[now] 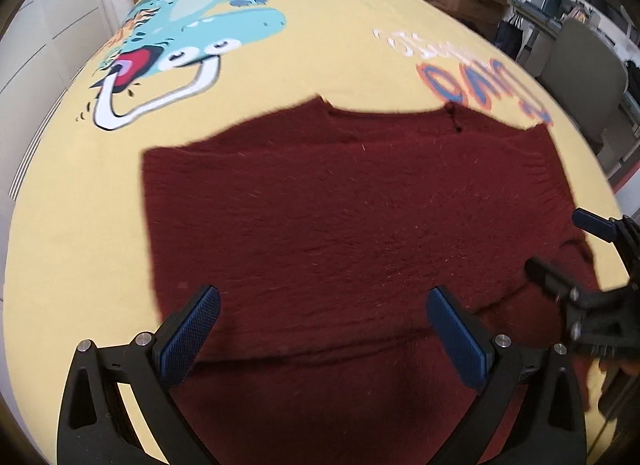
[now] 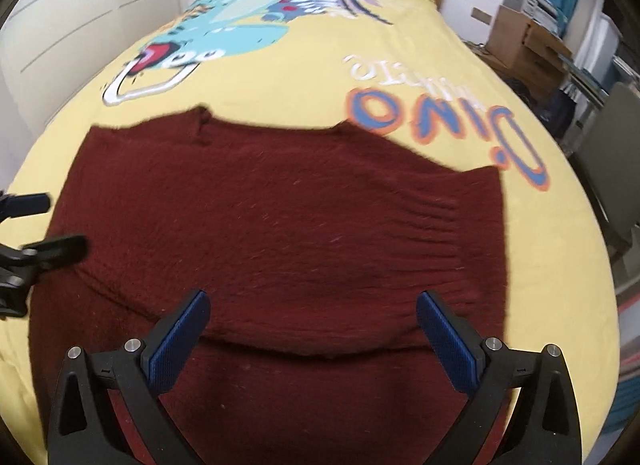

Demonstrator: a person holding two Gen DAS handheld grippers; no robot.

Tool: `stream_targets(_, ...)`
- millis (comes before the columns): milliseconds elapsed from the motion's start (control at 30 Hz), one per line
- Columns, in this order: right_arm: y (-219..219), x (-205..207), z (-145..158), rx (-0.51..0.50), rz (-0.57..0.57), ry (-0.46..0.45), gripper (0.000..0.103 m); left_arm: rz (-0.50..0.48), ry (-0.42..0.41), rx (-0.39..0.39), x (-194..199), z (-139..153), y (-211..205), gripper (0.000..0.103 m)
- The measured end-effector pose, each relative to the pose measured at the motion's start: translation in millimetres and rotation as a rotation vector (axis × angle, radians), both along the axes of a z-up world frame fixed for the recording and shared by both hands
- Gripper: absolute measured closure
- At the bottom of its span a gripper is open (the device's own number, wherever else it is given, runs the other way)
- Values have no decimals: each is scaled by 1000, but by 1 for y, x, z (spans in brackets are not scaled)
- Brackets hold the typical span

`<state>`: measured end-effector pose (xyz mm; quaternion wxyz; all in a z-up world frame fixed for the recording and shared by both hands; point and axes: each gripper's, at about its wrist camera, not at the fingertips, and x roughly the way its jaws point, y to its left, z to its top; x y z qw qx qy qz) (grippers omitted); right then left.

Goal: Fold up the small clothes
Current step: 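Open both grippers and move them over the sweater hem, then grasp the sweater hem with both grippers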

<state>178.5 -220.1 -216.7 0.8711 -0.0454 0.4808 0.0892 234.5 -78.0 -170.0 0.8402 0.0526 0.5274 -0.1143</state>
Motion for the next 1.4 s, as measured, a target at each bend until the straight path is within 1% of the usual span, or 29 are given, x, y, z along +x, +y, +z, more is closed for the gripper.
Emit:
stream_targets(67, 3, 2, -19, -37, 2, 21, 0, -1, 31, 22, -3, -17, 3, 1)
stream_targets(100, 2, 2, -26, -39, -4, 34, 0, -3, 49, 28, -3, -24, 3, 1)
stream_targets(133, -4, 3, -31, -16, -15, 39, 0, -6, 60, 42, -6, -29, 1, 1)
stream_targets(233, -22, 2, -35, 37, -29, 31, 0, -39, 15, 60, -12, -38, 4, 1)
stream_targets(300, -33, 3, -38, 41, -46, 42, 0, -57, 22, 65, -12, -39, 8, 1)
stream_targets(333, -42, 4, -39, 67, -55, 53, 0, -65, 30, 68, -12, -40, 11, 1)
stream_targets(433, -59, 4, -44, 113, -81, 67, 0, -80, 31, 120, -24, -49, 17, 1)
stream_targets(533, -55, 0, -46, 98, -64, 63, 0, -87, 3, 147, -25, -63, 8, 1)
stream_targets(600, -51, -1, -45, 72, -51, 68, 0, -77, 2, 152, -25, -63, 6, 1)
stream_targets(700, -51, -5, -33, 62, -59, 63, 0, -61, 14, 118, -22, -54, 7, 1)
stream_targets(833, -62, -22, -6, 42, -68, 30, 0, -26, 17, 35, -26, -27, 20, 1)
stream_targets(933, -76, -42, 15, 44, -69, 11, 0, -6, 10, -14, -39, -4, 33, 1)
stream_targets(1067, -97, -74, 31, 57, -88, 15, 0, 10, 25, -31, -61, 17, 52, 1)
stream_targets(1133, -110, -90, 31, 86, -109, 43, 0, 19, 57, -44, -72, 20, 64, 1)
stream_targets(1200, -121, -108, 25, 107, -135, 81, 0, 31, 95, -48, -86, 17, 76, 1)
stream_targets(1300, -131, -132, 13, 102, -159, 132, 0, 54, 148, -31, -109, 8, 86, 1)
stream_targets(1400, -139, -153, -6, 101, -185, 186, 0, 81, 204, -32, -133, -4, 95, 1)
